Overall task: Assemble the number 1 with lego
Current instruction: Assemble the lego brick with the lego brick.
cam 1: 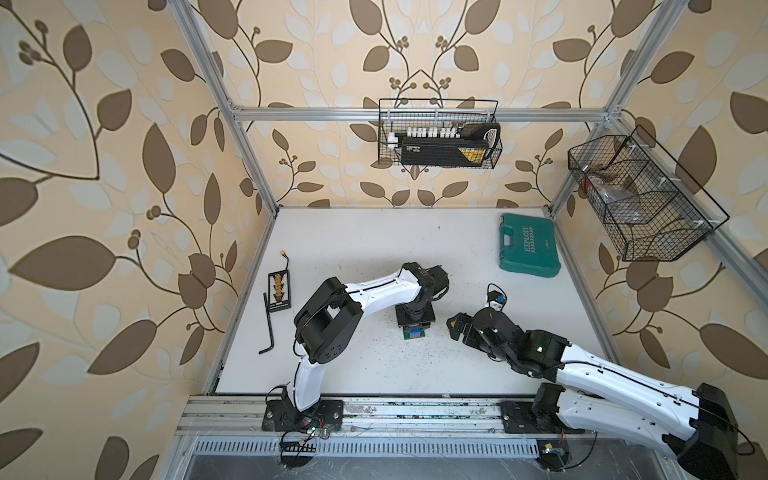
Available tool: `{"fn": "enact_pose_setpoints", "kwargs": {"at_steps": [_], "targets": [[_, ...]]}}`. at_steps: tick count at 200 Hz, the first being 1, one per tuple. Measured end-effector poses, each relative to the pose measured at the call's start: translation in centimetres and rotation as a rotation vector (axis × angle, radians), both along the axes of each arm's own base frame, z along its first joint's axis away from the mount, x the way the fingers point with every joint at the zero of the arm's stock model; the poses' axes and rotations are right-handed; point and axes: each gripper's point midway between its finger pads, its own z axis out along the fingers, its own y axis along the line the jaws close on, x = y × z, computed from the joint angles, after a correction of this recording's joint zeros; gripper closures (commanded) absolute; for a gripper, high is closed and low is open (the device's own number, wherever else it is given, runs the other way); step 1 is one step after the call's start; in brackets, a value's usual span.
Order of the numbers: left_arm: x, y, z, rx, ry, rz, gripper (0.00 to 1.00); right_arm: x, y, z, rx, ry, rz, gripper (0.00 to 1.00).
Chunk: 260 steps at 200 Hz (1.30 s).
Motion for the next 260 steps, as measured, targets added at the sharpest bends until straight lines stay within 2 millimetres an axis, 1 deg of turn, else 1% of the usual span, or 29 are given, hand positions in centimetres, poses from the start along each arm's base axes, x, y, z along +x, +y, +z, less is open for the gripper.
{"fn": "enact_pose_setpoints", "kwargs": {"at_steps": [40,56,74,107,124,167,185,213,231,260], "targets": [[0.0,0.1,0.1,0.023,0.019,-0.109,0.98,0.0,0.0,-0.2,-0.008,0.006,0.000,0.01],[-0.1,0.1,0.1,0.025,0.021,-0.146,0.95,0.0,0.0,-0.2,-0.008,0.006,0.000,0.01],[-0.1,0.2,0.1,0.024,0.021,-0.183,0.89,0.0,0.0,-0.2,-0.007,0.007,-0.002,0.01],[-0.2,0.3,0.1,0.030,0.023,-0.222,0.71,-0.1,-0.1,-0.3,-0.011,0.011,-0.003,0.01],[-0.2,0.5,0.2,0.041,0.030,-0.230,0.64,-0.1,-0.2,-0.5,-0.018,0.017,-0.003,0.01],[-0.2,1.9,0.1,0.134,0.055,-0.245,0.49,-0.2,-0.3,-0.7,-0.028,0.025,-0.003,0.01],[-0.1,2.0,0.9,0.146,0.056,-0.248,0.41,-0.2,-0.3,-0.8,-0.029,0.025,-0.003,0.01],[0.8,1.3,2.5,0.135,0.016,-0.238,0.29,-0.3,-0.3,-0.7,-0.028,0.025,-0.003,0.01],[1.2,1.0,3.3,0.132,0.000,-0.228,0.25,-0.3,-0.3,-0.7,-0.029,0.026,-0.003,0.01],[2.1,1.6,4.6,0.138,-0.030,-0.193,0.24,-0.3,-0.4,-0.3,-0.015,0.017,-0.005,0.01]]}}
